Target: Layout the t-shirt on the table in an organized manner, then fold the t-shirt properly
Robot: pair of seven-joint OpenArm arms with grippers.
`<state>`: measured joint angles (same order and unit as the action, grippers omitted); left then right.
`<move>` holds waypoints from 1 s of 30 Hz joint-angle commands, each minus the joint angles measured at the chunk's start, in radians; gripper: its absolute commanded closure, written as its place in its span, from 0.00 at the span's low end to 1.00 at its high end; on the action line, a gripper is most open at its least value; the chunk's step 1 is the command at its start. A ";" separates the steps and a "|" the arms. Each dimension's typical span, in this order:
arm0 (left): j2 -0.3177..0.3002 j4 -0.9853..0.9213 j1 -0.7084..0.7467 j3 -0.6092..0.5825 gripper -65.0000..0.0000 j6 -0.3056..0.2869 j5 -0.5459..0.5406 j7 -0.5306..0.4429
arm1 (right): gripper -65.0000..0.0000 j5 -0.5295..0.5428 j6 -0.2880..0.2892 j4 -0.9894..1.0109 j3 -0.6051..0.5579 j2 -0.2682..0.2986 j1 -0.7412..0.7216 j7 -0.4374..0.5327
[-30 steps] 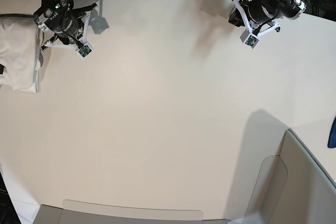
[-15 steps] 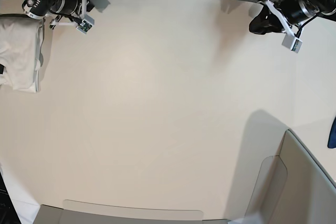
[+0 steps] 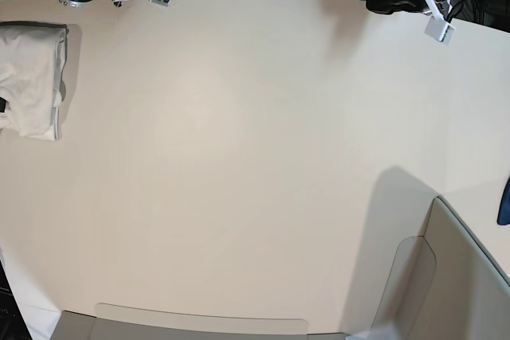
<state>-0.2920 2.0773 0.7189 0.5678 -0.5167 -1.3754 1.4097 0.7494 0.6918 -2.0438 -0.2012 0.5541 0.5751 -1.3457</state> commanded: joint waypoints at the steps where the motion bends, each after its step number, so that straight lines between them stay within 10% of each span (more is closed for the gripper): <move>1: 0.017 0.015 0.018 0.007 0.93 -0.004 -0.032 -0.013 | 1.00 -0.021 0.006 -0.013 -0.017 0.008 0.007 0.013; 17: 0.227 -0.045 0.098 -0.087 0.93 0.003 0.129 -0.013 | 1.00 -0.652 0.006 0.268 -0.429 -0.091 -0.004 0.045; 30: 0.313 -0.567 -0.051 -0.088 0.93 -0.001 0.353 -0.123 | 1.00 -0.796 0.006 0.889 -0.476 -0.263 -0.143 0.300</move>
<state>0.0231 1.4994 0.6579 0.4778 -0.5106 -1.0031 1.2804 -0.0559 0.6891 -1.1431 -0.6762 0.2890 0.4225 -1.0378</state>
